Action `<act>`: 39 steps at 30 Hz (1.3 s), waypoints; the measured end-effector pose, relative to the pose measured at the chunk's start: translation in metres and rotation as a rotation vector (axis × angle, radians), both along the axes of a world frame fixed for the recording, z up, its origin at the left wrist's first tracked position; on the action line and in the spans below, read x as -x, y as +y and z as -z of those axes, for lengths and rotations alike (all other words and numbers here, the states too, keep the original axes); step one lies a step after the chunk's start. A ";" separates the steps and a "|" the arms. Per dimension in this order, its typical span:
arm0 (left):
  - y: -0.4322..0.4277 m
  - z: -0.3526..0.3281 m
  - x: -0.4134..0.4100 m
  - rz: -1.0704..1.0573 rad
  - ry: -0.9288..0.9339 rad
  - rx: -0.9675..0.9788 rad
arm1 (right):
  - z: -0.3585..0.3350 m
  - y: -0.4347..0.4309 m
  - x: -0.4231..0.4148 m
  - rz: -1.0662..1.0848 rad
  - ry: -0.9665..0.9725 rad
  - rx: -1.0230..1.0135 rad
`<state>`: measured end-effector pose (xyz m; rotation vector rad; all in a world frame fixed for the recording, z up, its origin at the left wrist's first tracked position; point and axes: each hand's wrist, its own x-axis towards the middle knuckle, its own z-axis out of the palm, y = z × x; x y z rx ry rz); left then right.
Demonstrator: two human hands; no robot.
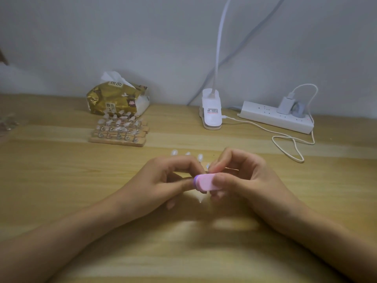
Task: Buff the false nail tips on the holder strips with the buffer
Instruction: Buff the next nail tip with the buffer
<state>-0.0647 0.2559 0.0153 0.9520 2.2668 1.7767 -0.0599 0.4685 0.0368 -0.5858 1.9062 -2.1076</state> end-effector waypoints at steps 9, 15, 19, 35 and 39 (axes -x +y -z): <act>0.000 0.001 0.002 -0.008 -0.025 -0.012 | 0.002 0.001 0.002 0.097 0.003 -0.015; 0.000 0.001 0.001 0.001 -0.010 -0.007 | 0.003 -0.002 -0.001 0.030 0.003 -0.010; 0.000 0.000 0.000 0.004 -0.031 -0.027 | 0.001 0.004 0.004 0.101 -0.021 0.070; 0.002 -0.004 -0.002 0.003 -0.050 -0.050 | 0.000 0.005 0.002 0.076 -0.002 0.049; 0.001 -0.002 -0.003 0.014 -0.029 -0.015 | 0.003 -0.001 0.000 0.031 0.009 -0.015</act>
